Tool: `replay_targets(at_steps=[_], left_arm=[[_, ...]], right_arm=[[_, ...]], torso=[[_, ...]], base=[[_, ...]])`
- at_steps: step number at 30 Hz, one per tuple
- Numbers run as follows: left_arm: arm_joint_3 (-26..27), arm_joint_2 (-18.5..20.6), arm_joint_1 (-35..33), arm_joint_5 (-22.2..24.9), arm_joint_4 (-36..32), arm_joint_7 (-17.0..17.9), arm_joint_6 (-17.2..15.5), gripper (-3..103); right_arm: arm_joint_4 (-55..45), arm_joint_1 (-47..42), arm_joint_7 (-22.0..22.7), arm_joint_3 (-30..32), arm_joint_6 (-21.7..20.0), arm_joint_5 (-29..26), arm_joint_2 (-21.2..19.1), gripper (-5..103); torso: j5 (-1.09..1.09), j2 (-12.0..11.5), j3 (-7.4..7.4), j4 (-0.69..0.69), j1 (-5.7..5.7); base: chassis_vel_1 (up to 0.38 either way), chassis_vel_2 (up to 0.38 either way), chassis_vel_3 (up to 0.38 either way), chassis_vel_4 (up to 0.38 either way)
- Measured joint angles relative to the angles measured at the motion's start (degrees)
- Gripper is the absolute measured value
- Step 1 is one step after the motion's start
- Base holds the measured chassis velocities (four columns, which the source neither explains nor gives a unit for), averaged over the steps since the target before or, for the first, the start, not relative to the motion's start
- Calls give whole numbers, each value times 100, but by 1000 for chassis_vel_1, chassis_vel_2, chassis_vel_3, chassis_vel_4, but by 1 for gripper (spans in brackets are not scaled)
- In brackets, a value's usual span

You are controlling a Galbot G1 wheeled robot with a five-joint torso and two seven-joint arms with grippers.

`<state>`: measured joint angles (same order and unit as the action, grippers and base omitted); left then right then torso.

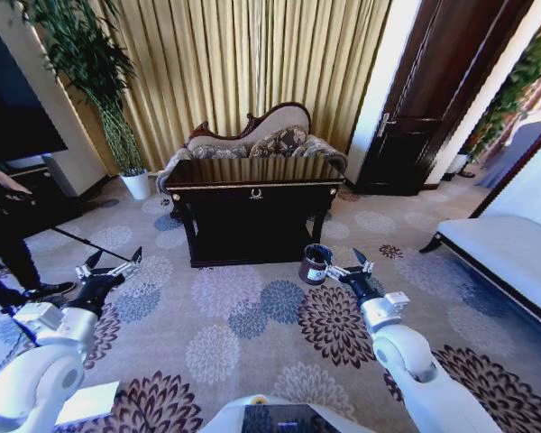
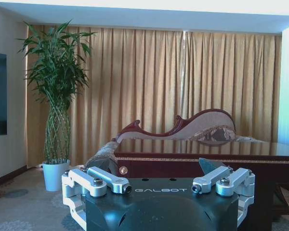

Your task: Move to the front of the table and place the trash on the table into the trash bin.

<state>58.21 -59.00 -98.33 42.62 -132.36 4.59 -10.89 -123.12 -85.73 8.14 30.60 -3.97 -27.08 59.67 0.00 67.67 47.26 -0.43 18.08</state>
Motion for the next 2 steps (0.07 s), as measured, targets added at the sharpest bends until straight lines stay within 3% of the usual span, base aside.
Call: replay_targets(at_steps=[2], left_arm=[[0, 0, 0, 0, 0, 0, 0, 100]], right_arm=[[0, 0, 0, 0, 0, 0, 0, 100]], torso=[[0, 0, 0, 0, 0]], base=[[0, 0, 0, 0]])
